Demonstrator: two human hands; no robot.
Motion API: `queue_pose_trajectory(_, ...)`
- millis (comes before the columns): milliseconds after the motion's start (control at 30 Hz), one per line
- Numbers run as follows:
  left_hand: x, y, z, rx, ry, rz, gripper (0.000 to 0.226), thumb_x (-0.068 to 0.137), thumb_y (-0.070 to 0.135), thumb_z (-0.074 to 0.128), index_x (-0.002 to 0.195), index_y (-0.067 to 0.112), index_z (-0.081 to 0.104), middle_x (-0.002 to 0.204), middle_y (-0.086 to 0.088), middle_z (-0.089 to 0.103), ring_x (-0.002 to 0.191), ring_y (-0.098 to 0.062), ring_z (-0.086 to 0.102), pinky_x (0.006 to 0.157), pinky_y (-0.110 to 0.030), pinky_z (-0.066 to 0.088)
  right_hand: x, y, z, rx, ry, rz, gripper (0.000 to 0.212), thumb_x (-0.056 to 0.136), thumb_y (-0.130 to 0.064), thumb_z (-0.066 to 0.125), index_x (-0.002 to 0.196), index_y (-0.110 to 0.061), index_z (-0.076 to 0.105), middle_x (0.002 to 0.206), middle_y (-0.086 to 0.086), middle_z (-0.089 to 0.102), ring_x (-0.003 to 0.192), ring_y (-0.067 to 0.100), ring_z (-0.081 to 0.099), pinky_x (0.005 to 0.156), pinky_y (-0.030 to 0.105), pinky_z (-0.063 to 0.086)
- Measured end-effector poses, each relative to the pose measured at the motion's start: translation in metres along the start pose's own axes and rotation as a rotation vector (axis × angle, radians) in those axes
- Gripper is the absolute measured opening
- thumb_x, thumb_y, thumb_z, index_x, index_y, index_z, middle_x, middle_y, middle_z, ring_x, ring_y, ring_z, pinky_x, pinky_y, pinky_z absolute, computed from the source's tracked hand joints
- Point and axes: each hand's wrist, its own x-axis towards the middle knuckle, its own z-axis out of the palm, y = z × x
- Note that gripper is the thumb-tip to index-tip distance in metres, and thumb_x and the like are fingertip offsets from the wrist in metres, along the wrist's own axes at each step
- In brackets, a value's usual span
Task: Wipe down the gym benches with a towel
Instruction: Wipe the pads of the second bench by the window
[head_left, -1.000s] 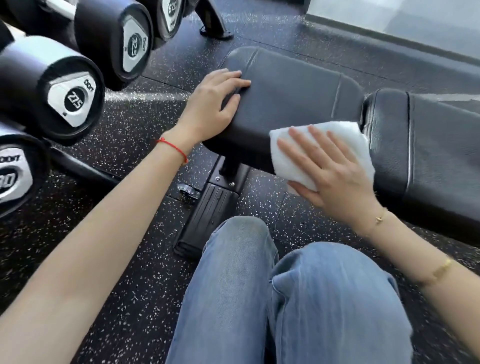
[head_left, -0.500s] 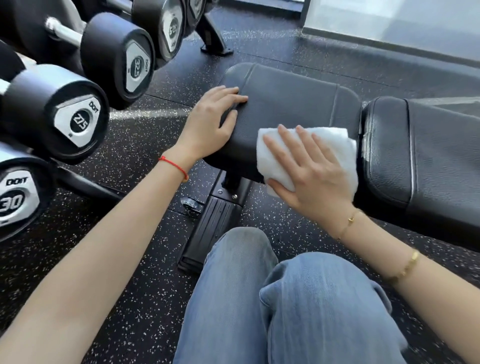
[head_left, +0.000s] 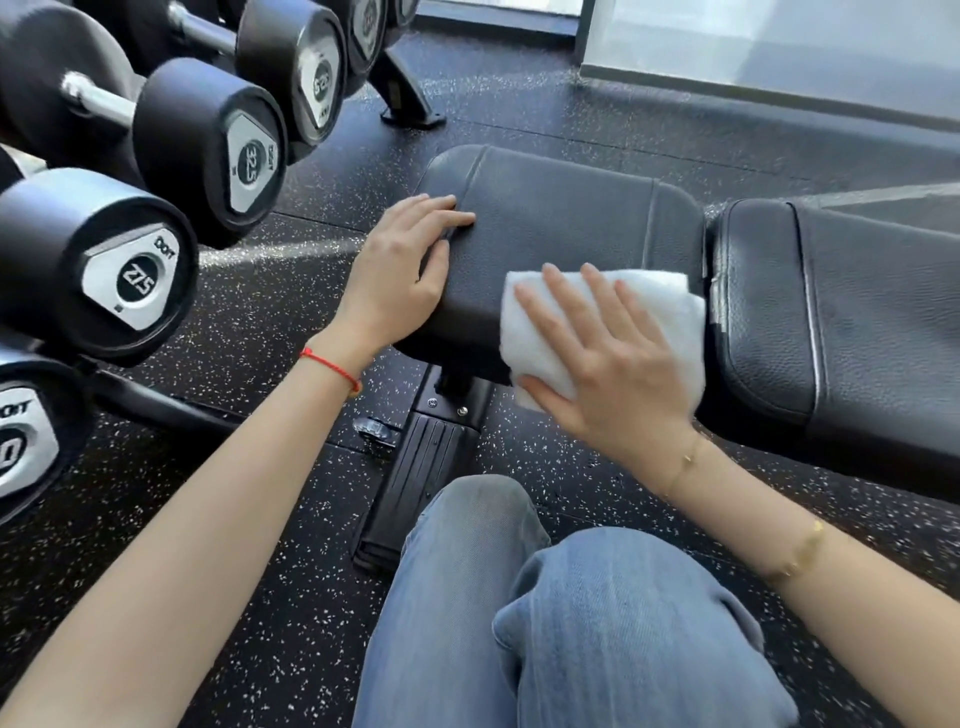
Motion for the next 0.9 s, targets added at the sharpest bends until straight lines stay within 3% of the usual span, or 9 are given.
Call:
queue_pose_trajectory(133,0.000,0.001,0.000,-0.002,-0.007,-0.008,0.038,0.097,0.008,0.044,0.130,0.013,0.062,0.142,-0.006,0.055,0.138,-0.025,0.041,0.120,-0.031,0.025,0.032,-0.030,0.001,0.052,-0.099,-0.003,0.072,0.094,-0.058,0.044,0.154,-0.021,0.030,0.159,0.009,0.033,0.143,0.038,0.034,0.117,0.052,0.027)
queue_pose_trajectory(333,-0.001,0.005,-0.001,-0.024,-0.011,-0.033,0.037,0.098,0.009,0.045,0.130,0.015,0.061,0.143,-0.004,0.054,0.140,-0.023,0.040,0.121,-0.033,0.025,-0.022,0.017,-0.012,0.114,-0.053,0.065,0.067,0.097,-0.059,0.044,0.154,-0.026,0.030,0.159,0.001,0.033,0.148,0.029,0.028,0.119,0.050,0.024)
queue_pose_trajectory(433,0.001,0.013,-0.001,-0.024,-0.016,-0.083,0.037,0.096,0.008,0.046,0.129,0.014,0.062,0.144,-0.005,0.054,0.141,-0.024,0.039,0.121,-0.038,0.026,-0.014,0.036,-0.019,0.234,-0.151,0.122,0.070,0.095,-0.066,0.040,0.153,-0.029,0.033,0.159,-0.001,0.033,0.149,0.028,0.024,0.122,0.048,0.018)
queue_pose_trajectory(567,0.002,0.035,0.006,0.059,0.007,-0.183,0.037,0.095,0.014,0.048,0.131,0.010,0.059,0.147,-0.010,0.049,0.143,-0.026,0.036,0.121,-0.044,0.024,0.051,0.051,-0.010,0.359,-0.308,0.258,0.061,0.099,-0.058,0.038,0.154,-0.034,0.029,0.162,-0.001,0.026,0.151,0.030,0.016,0.122,0.044,0.007)
queue_pose_trajectory(633,0.001,0.046,0.012,0.112,0.032,-0.206,0.039,0.097,0.018,0.047,0.133,0.008,0.057,0.149,-0.011,0.047,0.143,-0.026,0.036,0.121,-0.043,0.023,0.080,0.053,-0.005,0.299,-0.373,0.306,0.062,0.101,-0.055,0.033,0.156,-0.031,0.022,0.164,0.000,0.020,0.152,0.030,0.011,0.123,0.046,0.003)
queue_pose_trajectory(900,0.004,0.060,0.028,0.238,0.054,-0.191,0.043,0.098,0.023,0.044,0.138,0.015,0.053,0.150,-0.004,0.047,0.145,-0.021,0.033,0.122,-0.043,0.017,0.026,0.045,-0.022,0.405,-0.350,0.164,0.064,0.096,-0.061,0.017,0.155,-0.036,0.022,0.164,-0.006,0.020,0.153,0.023,0.010,0.124,0.043,0.002)
